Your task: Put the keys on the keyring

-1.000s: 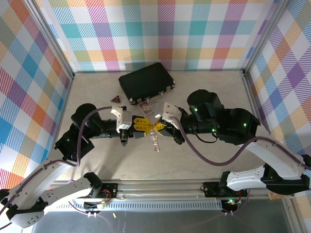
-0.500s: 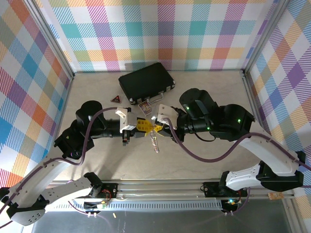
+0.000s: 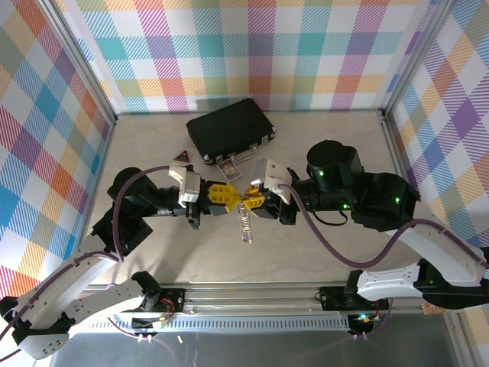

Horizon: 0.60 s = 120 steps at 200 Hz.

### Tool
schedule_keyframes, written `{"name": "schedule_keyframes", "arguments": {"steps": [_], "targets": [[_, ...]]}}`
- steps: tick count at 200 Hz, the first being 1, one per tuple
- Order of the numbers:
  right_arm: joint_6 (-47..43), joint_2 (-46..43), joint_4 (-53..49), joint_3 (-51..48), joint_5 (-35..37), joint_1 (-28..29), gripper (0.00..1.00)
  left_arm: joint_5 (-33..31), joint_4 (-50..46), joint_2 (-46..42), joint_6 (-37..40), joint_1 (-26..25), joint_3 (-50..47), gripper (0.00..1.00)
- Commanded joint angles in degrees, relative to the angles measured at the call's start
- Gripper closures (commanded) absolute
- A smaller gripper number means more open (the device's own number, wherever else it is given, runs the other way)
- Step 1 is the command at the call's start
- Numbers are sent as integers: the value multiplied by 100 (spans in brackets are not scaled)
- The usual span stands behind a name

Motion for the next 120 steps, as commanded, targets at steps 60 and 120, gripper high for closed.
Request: {"name": "schedule_keyframes", "arguments": {"steps": [60, 120], "targets": [[201, -156, 550, -236, -404, 22, 81, 226, 899, -117, -497, -50, -206, 100], [212, -233, 703, -368, -387, 26, 87, 228, 843, -117, -454, -52, -252, 100]]}}
